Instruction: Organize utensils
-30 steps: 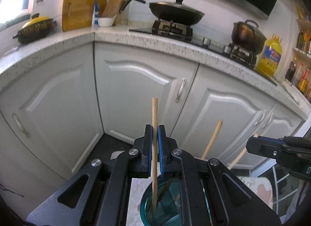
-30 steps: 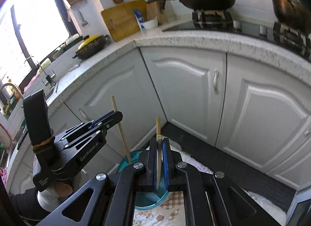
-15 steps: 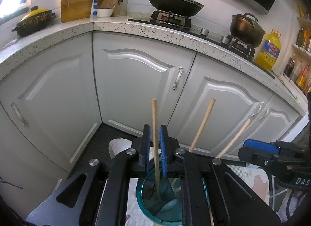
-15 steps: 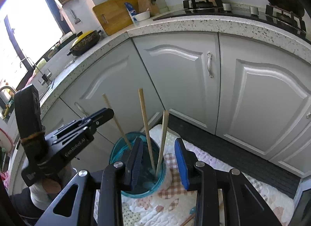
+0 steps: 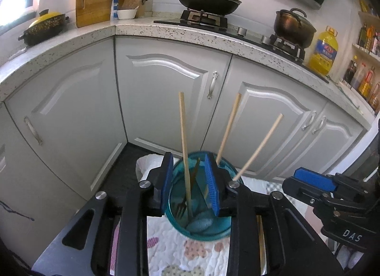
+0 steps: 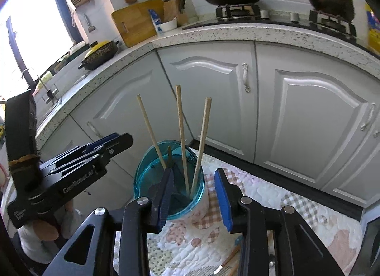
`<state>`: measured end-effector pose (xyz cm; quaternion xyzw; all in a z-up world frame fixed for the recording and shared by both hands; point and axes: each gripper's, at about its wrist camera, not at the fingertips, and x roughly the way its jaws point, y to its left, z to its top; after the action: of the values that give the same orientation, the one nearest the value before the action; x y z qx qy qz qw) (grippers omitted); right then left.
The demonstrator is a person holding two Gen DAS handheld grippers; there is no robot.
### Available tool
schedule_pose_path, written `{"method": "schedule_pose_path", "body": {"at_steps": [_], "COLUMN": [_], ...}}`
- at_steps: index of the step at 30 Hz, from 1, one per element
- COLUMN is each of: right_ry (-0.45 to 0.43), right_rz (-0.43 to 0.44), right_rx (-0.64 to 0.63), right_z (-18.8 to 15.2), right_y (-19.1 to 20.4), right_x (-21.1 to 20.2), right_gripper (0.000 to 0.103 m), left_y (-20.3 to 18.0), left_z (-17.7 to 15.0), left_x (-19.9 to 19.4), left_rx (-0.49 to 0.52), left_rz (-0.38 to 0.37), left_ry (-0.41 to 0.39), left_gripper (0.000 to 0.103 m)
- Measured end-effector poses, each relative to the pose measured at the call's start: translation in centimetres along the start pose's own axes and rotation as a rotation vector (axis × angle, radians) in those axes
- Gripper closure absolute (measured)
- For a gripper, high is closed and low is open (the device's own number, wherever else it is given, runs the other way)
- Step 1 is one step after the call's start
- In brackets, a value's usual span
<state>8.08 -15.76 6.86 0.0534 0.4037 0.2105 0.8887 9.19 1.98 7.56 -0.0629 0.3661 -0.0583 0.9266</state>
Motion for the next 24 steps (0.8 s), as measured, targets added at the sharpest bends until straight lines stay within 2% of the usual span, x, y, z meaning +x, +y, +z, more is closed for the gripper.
{"method": "schedule_pose_path", "body": {"at_steps": [11, 24], "right_ry": [-0.02, -0.036], "right_rz": [-0.043, -0.138], "right_rx": [0.032, 0.087], "right_z": [-3.1, -7.2], "right_y": [0.2, -2.4], "right_x": [-2.2, -6.6], "right_gripper": [0.063, 0.063], "left_y": [-2.3, -7.2], "left_z": [-2.4, -4.9], "left_x": [-2.4, -4.3], "left_rx": [0.041, 0.115], "left_rz": [-0.013, -0.091], "left_ry": [0.014, 0.032], "left_gripper": [0.075, 0.074]}}
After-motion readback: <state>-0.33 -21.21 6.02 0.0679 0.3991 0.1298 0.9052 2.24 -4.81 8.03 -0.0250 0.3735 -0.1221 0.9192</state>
